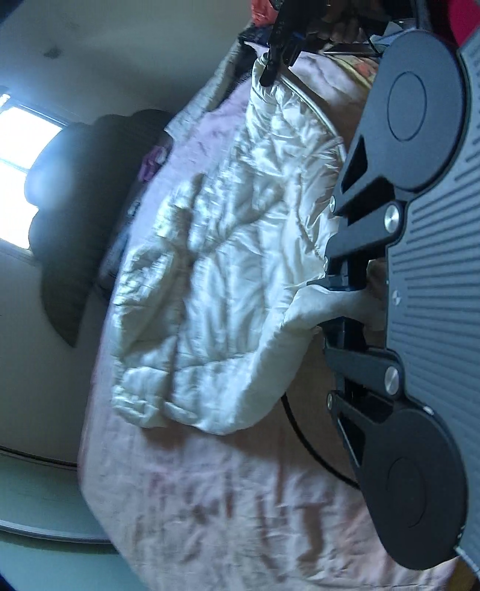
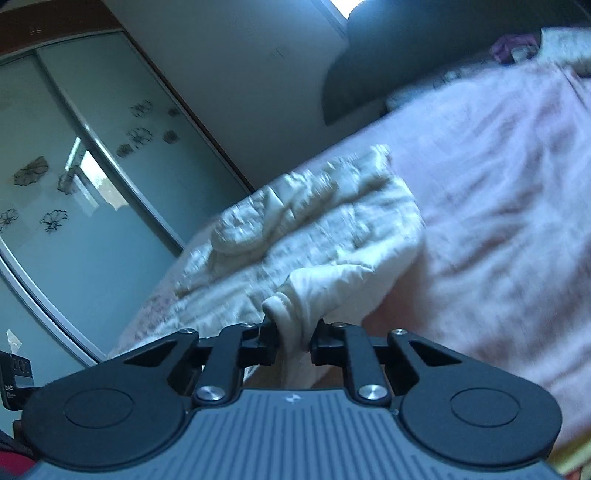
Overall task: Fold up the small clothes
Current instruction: 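Grasp the jacket hem with the right gripper while the left gripper grasps the hem too, then lift the hem with both grippers and fold it over toward the hood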
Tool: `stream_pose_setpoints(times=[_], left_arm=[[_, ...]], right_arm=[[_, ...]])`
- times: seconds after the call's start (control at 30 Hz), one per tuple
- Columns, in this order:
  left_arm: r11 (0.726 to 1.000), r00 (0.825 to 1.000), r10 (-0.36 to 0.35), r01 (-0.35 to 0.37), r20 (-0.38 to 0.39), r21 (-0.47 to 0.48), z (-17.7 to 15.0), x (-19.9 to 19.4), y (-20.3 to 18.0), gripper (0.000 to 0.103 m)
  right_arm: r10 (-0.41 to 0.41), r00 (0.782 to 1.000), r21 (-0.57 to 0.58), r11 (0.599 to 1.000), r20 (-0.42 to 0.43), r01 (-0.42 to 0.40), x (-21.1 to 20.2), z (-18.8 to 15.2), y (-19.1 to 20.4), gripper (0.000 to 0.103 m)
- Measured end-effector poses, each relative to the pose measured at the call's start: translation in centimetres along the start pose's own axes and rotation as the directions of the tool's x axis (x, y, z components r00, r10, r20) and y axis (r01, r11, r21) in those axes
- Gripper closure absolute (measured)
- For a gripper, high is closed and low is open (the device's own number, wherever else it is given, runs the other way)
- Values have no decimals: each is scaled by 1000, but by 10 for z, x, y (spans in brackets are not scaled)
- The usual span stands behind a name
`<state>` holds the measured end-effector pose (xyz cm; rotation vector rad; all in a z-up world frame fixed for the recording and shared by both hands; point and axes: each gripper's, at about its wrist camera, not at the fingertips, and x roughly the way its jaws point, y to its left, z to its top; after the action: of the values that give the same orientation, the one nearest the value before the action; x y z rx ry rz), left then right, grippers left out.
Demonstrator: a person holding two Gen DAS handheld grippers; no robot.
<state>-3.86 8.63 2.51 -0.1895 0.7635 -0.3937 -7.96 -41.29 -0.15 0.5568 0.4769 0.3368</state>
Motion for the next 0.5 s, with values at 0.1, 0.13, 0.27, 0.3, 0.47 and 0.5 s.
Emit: stream_pose_setpoints(times=[0.1, 0.13, 0.27, 0.3, 0.47, 0.5], left_arm=[[1000, 999, 1, -1, 41, -6, 11, -3, -1, 94], [1000, 998, 1, -1, 56, -4, 14, -3, -2, 94], [1000, 993, 18, -18, 113, -1, 27, -8, -8, 94], [1000, 991, 19, -18, 132, -6, 30, -11, -8, 94], [999, 981, 33, -24, 193, -47, 32, -27, -3, 94], [998, 979, 46, -35, 201, -57, 31, -31, -1, 94]], right_arm=[[18, 999, -25, 1000, 36, -17, 4, 14, 9, 87], [20, 999, -35, 999, 46, -18, 6, 18, 12, 87], [11, 997, -77, 997, 78, -5, 15, 31, 21, 87], [12, 996, -82, 997, 86, -5, 17, 34, 23, 87], [56, 994, -120, 992, 97, -44, 17, 37, 37, 88], [61, 994, -131, 990, 91, -49, 16, 36, 40, 88]])
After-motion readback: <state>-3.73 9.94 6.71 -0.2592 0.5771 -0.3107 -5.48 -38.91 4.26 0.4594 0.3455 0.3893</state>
